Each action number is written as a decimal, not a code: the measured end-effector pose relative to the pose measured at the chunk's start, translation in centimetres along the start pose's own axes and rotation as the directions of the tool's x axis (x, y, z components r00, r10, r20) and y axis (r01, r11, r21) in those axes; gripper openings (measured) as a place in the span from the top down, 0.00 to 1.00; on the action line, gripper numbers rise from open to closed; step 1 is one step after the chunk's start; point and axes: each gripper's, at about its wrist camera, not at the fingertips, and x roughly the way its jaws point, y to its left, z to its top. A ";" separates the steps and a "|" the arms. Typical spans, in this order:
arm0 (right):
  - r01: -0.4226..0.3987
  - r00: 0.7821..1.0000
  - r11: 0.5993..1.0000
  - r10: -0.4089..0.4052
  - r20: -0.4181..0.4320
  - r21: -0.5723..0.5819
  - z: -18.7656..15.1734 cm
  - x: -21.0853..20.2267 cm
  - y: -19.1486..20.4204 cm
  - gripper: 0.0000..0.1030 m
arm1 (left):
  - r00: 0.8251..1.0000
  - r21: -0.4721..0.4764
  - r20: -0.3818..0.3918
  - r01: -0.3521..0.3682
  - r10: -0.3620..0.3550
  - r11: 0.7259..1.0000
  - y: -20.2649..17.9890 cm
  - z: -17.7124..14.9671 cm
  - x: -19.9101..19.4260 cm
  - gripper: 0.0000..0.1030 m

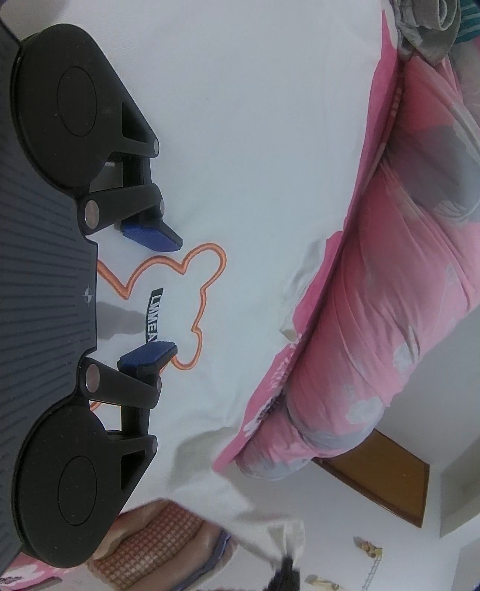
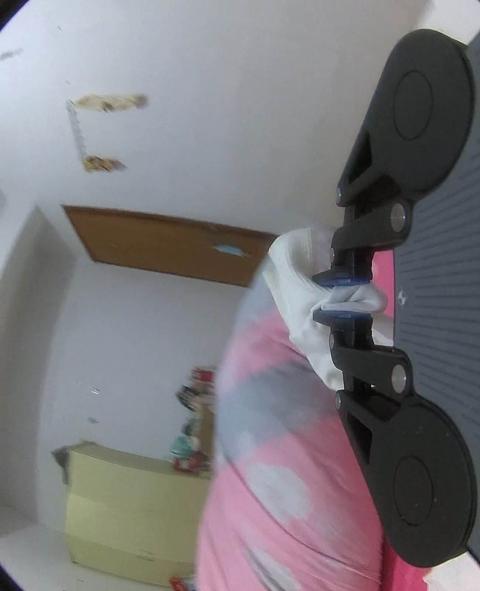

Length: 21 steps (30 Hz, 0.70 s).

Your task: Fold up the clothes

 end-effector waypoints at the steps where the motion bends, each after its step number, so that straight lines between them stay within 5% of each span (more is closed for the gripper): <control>1: 0.008 1.000 1.000 -0.008 0.002 0.013 -0.1 -0.2 -1.4 0.87 | 1.000 0.000 0.000 0.000 0.000 1.000 0.0 0.0 0.0 0.48; 6: 0.048 0.997 0.994 -0.042 -0.067 0.099 -1.3 0.1 -7.8 0.86 | 1.000 0.001 0.001 -0.001 0.001 1.000 0.0 0.0 0.0 0.48; 10: 0.064 0.979 0.951 -0.001 -0.205 0.303 -3.1 1.2 -12.7 0.85 | 1.000 -0.001 0.002 0.000 0.000 1.000 0.1 -0.1 0.0 0.48; 14: 0.104 0.959 0.850 0.052 -0.280 0.516 -5.0 0.7 -16.2 0.79 | 1.000 -0.005 0.002 0.002 -0.002 1.000 0.1 0.0 0.0 0.48; 18: 0.188 0.941 0.711 0.068 -0.332 0.678 -6.3 0.0 -19.7 0.60 | 1.000 -0.007 0.002 0.003 -0.003 1.000 0.1 0.0 0.0 0.48; 21: 0.201 0.953 0.663 0.040 -0.302 0.721 -5.8 -1.1 -20.7 0.59 | 1.000 -0.006 0.002 0.002 -0.002 1.000 0.1 0.1 0.0 0.48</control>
